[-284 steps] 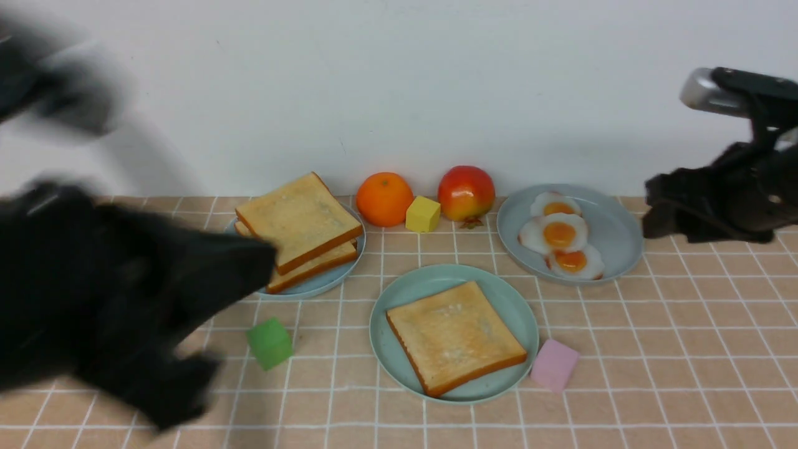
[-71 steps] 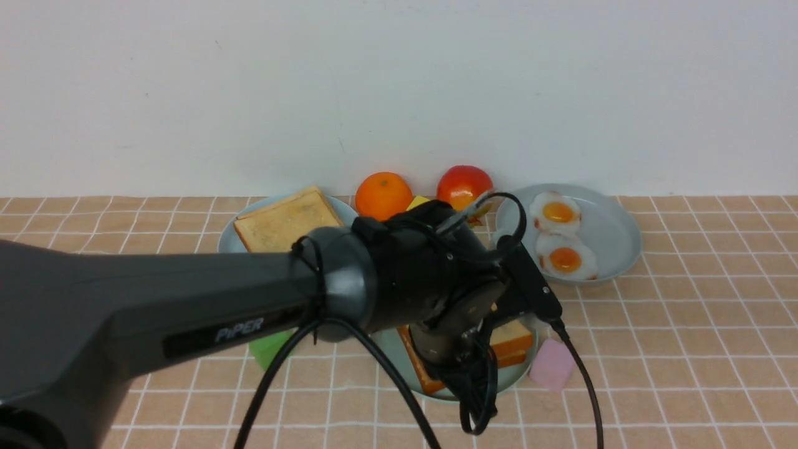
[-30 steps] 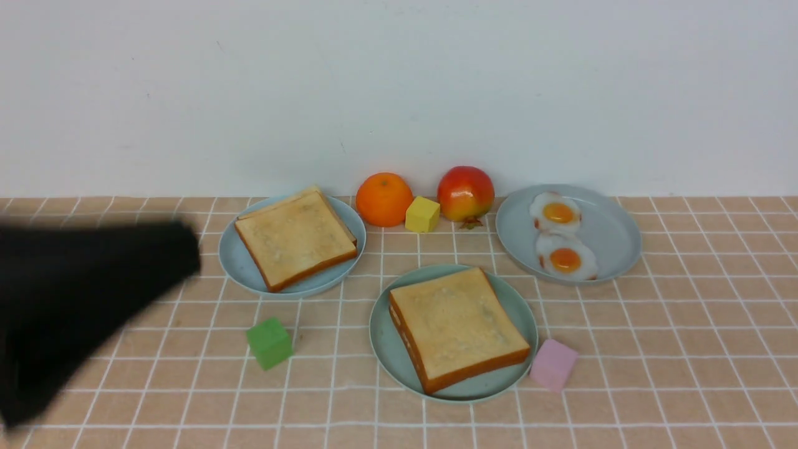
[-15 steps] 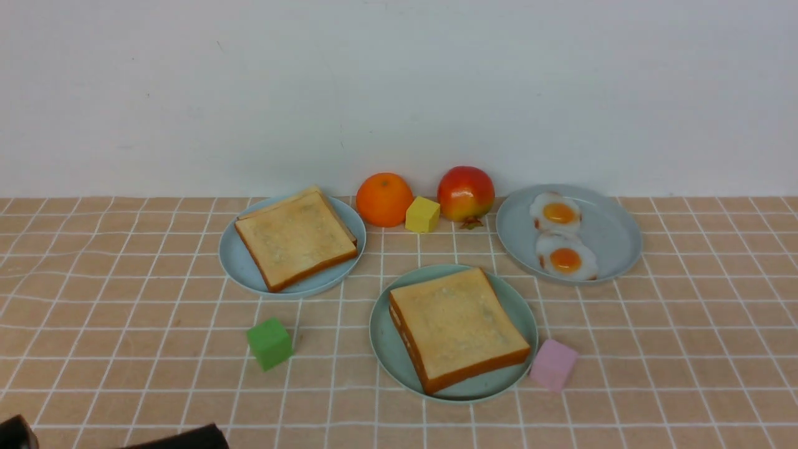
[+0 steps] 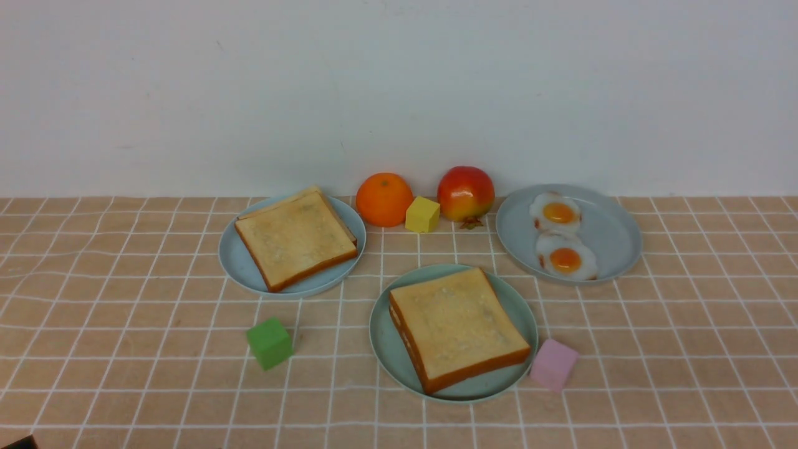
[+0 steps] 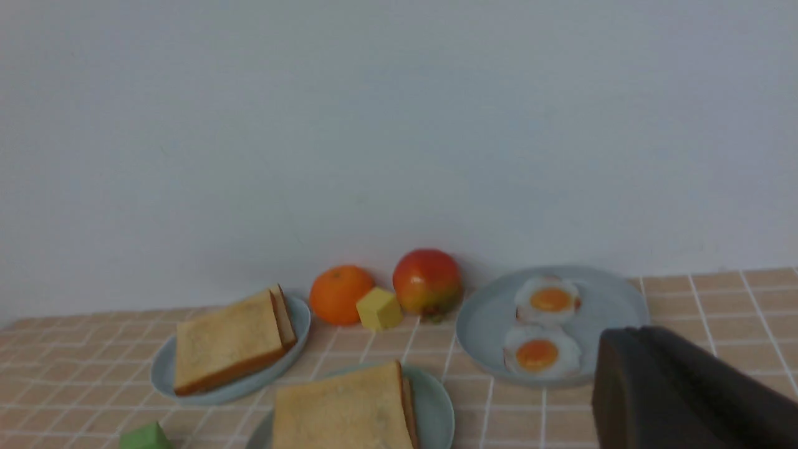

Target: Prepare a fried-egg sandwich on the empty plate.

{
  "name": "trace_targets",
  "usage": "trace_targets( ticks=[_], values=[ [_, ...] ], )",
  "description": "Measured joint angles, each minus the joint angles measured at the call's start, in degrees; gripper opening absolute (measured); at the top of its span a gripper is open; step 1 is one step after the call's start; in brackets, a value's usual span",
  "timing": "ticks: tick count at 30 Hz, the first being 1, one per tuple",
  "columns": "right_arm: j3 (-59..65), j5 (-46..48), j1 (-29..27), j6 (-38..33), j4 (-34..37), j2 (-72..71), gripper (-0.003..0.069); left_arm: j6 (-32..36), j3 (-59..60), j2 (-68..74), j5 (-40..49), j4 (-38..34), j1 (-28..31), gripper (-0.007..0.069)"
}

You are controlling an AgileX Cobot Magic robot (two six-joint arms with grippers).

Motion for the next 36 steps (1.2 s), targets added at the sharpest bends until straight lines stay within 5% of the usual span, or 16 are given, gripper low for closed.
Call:
trace_targets(
  ticks=[7, 17, 36],
  values=[
    [4.5, 0.1, -0.7, -1.7, -7.1, -0.2, 0.0003, 0.0, 0.0, 0.0, 0.5, 0.0, 0.0, -0.0013],
    [18.8, -1.9, -6.4, -2.7, -7.8, -6.8, -0.0014, 0.0, 0.0, 0.0, 0.7, 0.0, 0.0, -0.0013],
    [18.7, 3.9, -7.9, -3.1, -10.7, -6.9, -0.0014, 0.0, 0.0, 0.0, 0.9, 0.0, 0.0, -0.0003]
  ],
)
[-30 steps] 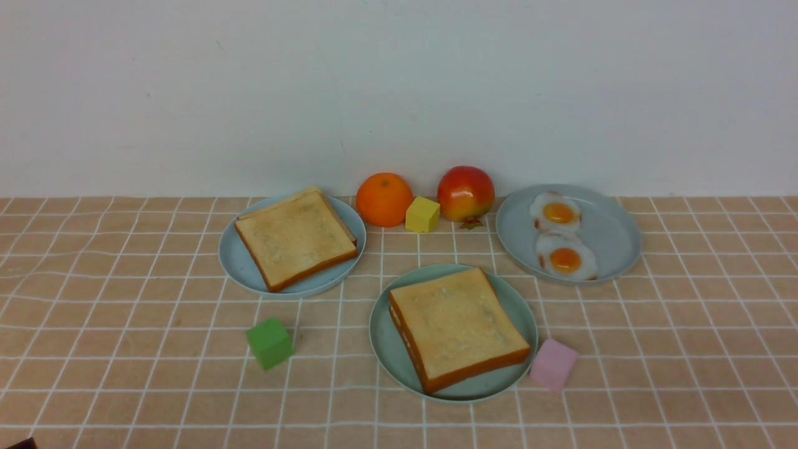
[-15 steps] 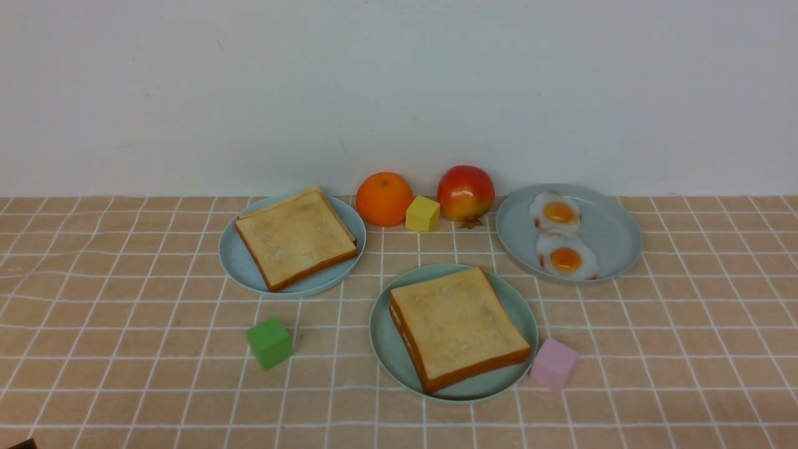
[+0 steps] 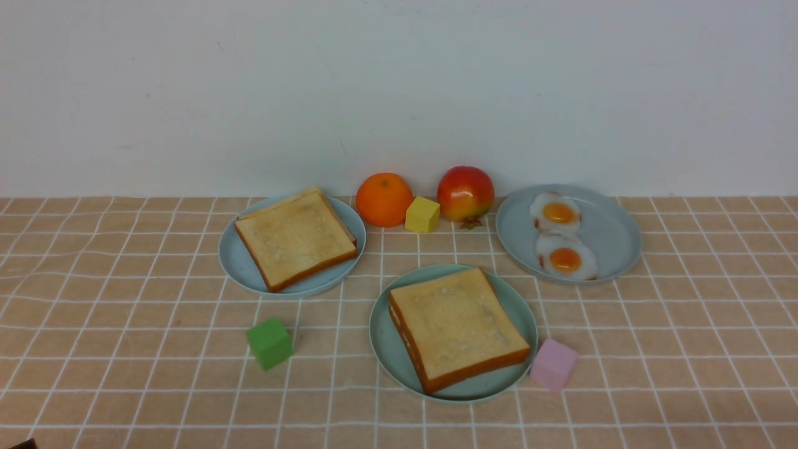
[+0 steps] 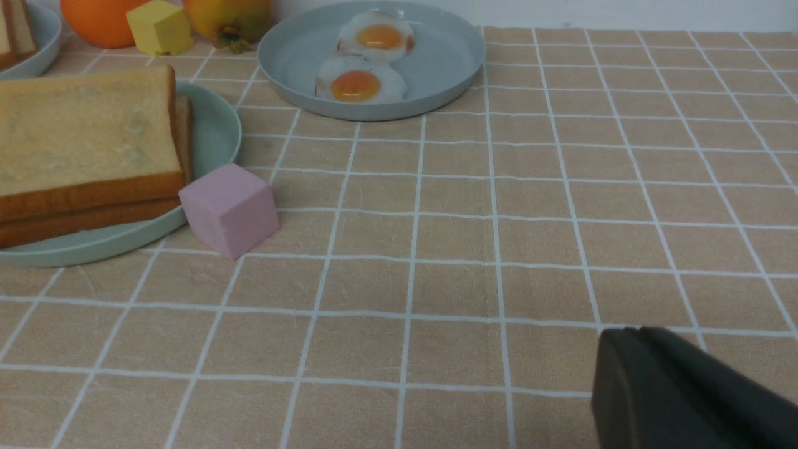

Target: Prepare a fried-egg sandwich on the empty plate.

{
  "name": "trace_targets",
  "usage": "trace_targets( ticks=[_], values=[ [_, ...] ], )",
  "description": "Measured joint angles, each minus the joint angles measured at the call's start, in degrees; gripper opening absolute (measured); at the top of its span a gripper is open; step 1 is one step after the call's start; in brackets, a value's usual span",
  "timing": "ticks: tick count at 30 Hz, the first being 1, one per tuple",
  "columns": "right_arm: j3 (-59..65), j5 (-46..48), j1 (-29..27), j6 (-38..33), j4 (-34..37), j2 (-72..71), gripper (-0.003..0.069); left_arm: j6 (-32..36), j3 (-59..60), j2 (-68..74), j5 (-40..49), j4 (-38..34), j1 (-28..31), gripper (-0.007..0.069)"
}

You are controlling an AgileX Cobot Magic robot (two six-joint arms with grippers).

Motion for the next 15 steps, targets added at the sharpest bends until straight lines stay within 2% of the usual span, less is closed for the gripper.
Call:
trace_targets(
  ticks=[15],
  values=[
    [0.0, 0.0, 0.0, 0.0, 0.0, 0.0, -0.0006, 0.0, 0.0, 0.0, 0.0, 0.0, 0.0, 0.0006]
  ],
)
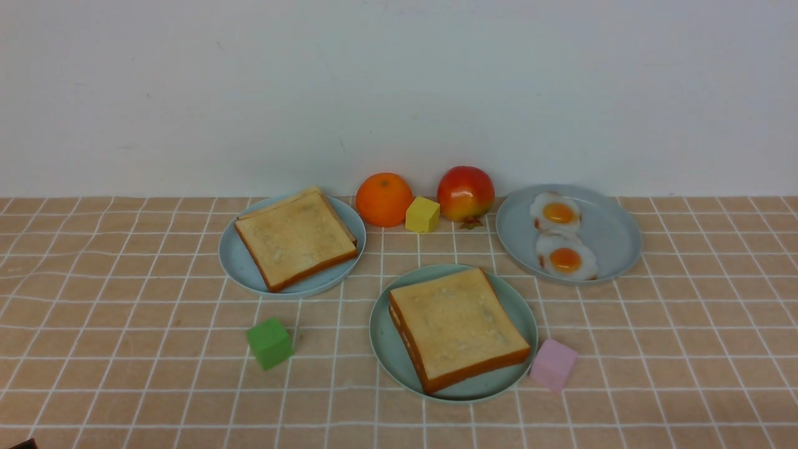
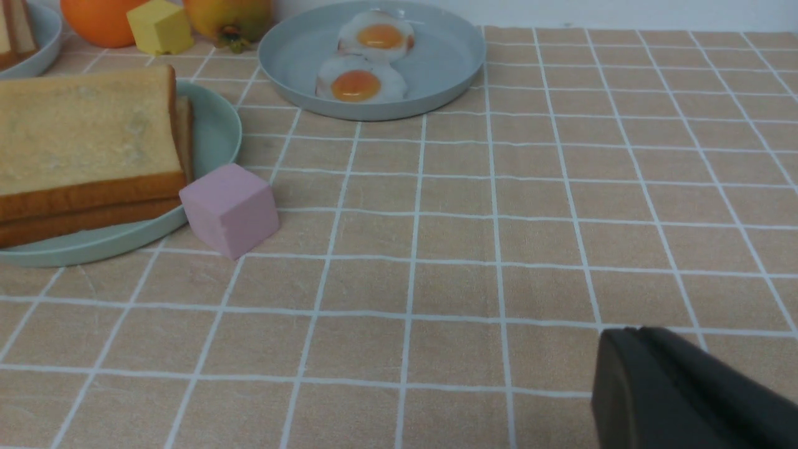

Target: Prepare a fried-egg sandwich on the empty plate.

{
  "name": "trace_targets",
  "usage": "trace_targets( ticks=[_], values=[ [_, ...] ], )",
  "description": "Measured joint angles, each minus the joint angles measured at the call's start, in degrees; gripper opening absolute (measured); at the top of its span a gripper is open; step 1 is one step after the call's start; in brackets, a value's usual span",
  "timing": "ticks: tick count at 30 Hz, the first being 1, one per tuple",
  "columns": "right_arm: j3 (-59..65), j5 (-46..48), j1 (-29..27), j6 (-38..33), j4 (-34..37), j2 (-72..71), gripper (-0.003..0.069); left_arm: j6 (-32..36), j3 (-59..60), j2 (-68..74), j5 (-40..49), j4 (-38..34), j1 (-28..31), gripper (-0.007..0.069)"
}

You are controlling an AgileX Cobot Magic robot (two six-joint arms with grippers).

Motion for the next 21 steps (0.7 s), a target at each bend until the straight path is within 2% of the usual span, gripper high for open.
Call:
trace_targets(
  ticks=[14, 17, 18, 20, 21],
  values=[
    [0.0, 0.0, 0.0, 0.0, 0.0, 0.0, 0.0000, 0.0, 0.0, 0.0, 0.0, 0.2, 0.1, 0.0014],
    [0.0, 0.0, 0.0, 0.0, 0.0, 0.0, 0.0001, 0.1, 0.1, -0.6, 0.0, -0.7, 3.8, -0.0002],
    [0.0, 0.0, 0.0, 0.0, 0.0, 0.0, 0.0002, 0.1, 0.5, -1.6, -0.1, -1.8, 7.7, -0.0013],
    [0.0, 0.1, 0.0, 0.0, 0.0, 0.0, 0.0003, 0.1, 1.2, -2.6, -0.1, -2.5, 11.1, -0.0013],
    [0.0, 0.1, 0.0, 0.0, 0.0, 0.0, 0.0003, 0.4, 2.3, -4.4, -0.1, -3.2, 17.1, -0.0013]
  ],
)
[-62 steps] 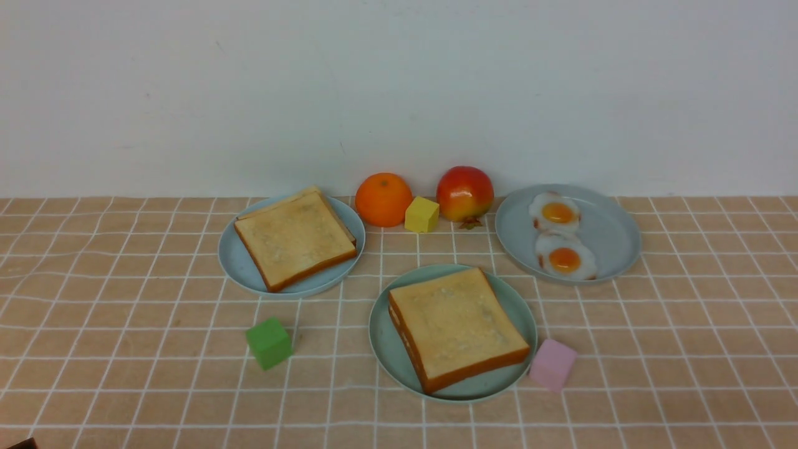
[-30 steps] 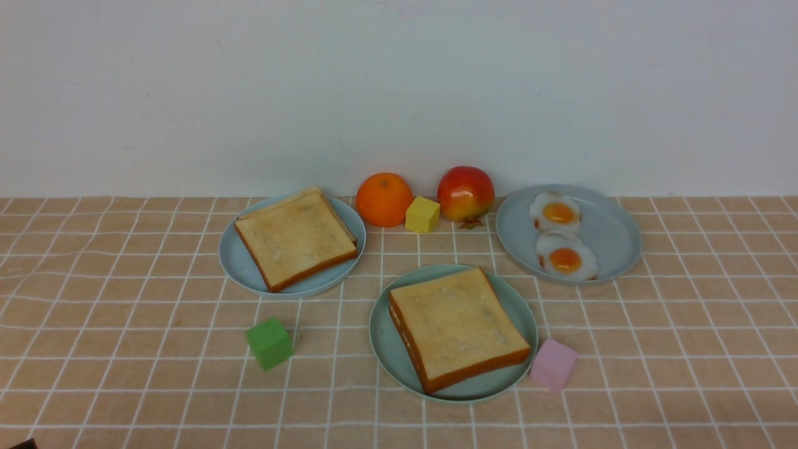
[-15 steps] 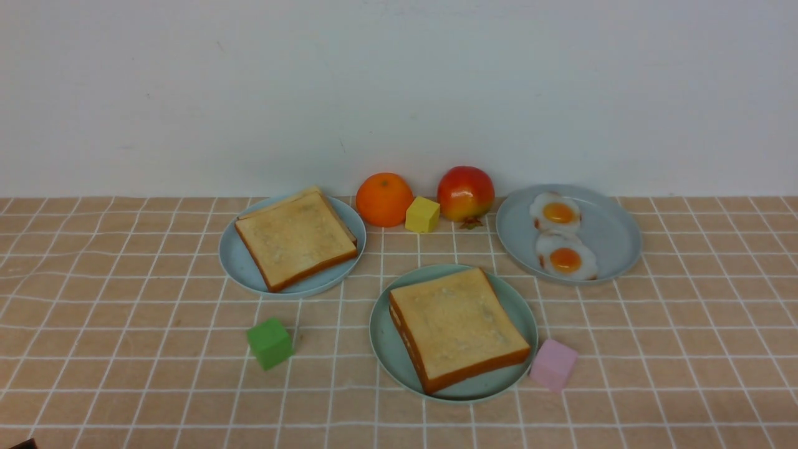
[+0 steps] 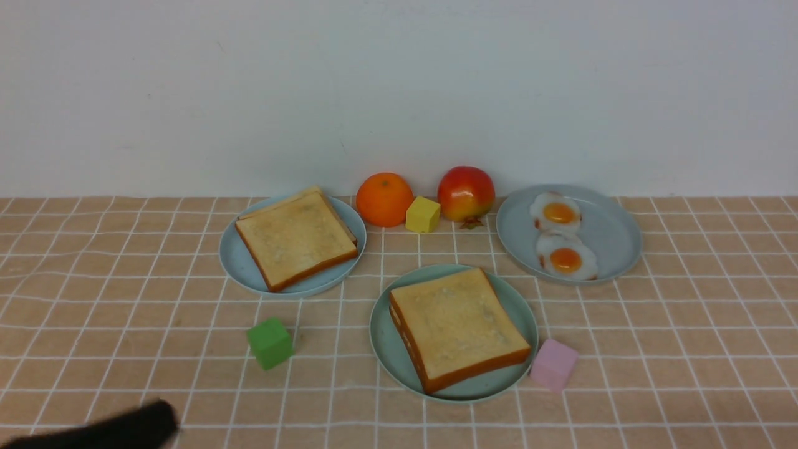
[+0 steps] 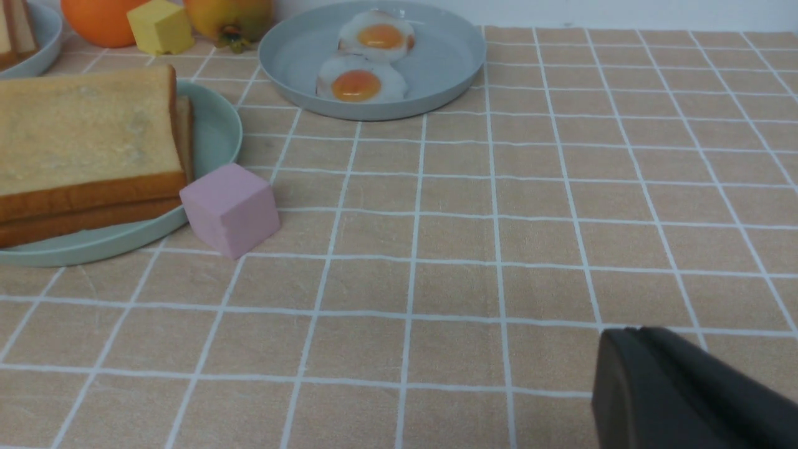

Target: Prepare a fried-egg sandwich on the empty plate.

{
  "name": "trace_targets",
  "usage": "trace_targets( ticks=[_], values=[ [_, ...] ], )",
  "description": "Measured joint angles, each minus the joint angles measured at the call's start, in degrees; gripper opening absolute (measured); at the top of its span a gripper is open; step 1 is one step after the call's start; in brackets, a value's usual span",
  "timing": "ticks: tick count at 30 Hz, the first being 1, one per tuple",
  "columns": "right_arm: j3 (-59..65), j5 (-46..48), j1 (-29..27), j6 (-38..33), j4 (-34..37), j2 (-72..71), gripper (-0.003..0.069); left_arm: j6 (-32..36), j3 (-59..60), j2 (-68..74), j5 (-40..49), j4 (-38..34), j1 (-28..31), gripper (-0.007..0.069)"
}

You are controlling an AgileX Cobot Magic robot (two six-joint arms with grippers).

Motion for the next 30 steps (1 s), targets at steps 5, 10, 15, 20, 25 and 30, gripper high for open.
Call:
trace_targets(
  ticks=[5, 10, 15, 20, 25, 30],
  values=[
    [0.0, 0.0, 0.0, 0.0, 0.0, 0.0, 0.0008, 1.4, 5.7, -9.5, 0.0, -1.6, 18.1, -0.0013],
    [0.0, -0.1, 0.0, 0.0, 0.0, 0.0, 0.0013, 1.2, 9.1, -17.3, 10.6, -5.0, 31.9, -0.0013],
    [0.0, -0.1, 0.0, 0.0, 0.0, -0.1, 0.0017, 1.2, 9.7, -17.5, 23.9, -5.4, 34.6, -0.0013],
    [0.0, -0.1, 0.0, 0.0, 0.0, -0.1, 0.0023, 1.2, 9.7, -17.5, 24.1, -5.4, 34.2, -0.0013],
    [0.0, -0.1, 0.0, 0.0, 0.0, -0.1, 0.0031, 1.2, 9.7, -17.5, 24.1, -5.4, 34.1, -0.0013],
    [0.0, -0.1, 0.0, 0.0, 0.0, -0.1, 0.0032, 1.2, 9.7, -17.5, 24.1, -5.4, 34.1, -0.0013]
  ],
)
